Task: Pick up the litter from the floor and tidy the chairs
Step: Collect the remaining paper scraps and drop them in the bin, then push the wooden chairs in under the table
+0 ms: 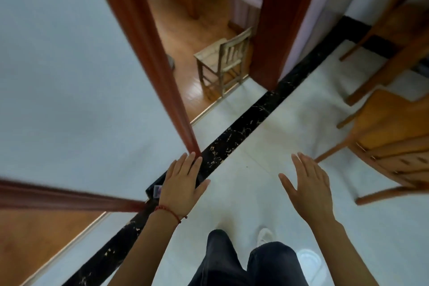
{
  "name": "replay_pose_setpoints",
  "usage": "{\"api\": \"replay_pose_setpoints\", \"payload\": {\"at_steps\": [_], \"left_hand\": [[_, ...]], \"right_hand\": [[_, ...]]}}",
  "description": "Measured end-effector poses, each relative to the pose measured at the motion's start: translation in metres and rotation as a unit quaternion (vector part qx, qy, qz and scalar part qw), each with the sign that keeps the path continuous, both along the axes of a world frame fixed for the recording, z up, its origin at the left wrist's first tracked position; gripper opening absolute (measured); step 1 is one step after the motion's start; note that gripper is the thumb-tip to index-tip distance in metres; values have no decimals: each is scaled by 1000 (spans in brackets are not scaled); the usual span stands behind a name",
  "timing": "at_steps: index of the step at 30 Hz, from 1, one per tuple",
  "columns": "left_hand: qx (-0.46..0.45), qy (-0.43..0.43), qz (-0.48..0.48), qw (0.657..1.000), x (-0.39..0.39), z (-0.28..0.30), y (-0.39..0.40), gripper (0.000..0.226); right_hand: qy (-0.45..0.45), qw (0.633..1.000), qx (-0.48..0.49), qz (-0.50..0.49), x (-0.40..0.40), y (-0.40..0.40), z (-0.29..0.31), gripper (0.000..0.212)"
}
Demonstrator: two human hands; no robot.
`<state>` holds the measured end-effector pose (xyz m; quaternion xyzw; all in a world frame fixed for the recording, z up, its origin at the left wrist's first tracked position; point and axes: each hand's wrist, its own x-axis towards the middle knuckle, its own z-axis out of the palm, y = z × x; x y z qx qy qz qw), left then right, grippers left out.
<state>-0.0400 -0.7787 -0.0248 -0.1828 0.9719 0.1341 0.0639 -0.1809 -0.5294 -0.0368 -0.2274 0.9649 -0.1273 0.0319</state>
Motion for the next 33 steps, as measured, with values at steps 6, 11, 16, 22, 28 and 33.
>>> {"api": "replay_pose_setpoints", "payload": {"at_steps": [6, 11, 16, 22, 28, 33], "left_hand": [[-4, 20, -118, 993, -49, 5, 73, 74], [-5, 24, -195, 981, -88, 11, 160, 76], [-15, 23, -257, 966, -124, 16, 247, 77], [-28, 15, -309, 951, -161, 27, 320, 77], [-28, 6, -349, 937, -211, 33, 358, 78], [-26, 25, -367, 930, -269, 34, 377, 80]], "right_hand": [[-5, 992, -9, -122, 13, 100, 12, 75], [-8, 980, -10, -200, 26, 192, 21, 76], [-22, 964, -3, -264, 30, 276, 29, 76], [-19, 947, -10, -322, 27, 338, 36, 74], [-5, 933, -20, -358, 1, 364, 38, 61], [-22, 927, -11, -375, -51, 370, 36, 63]]}}
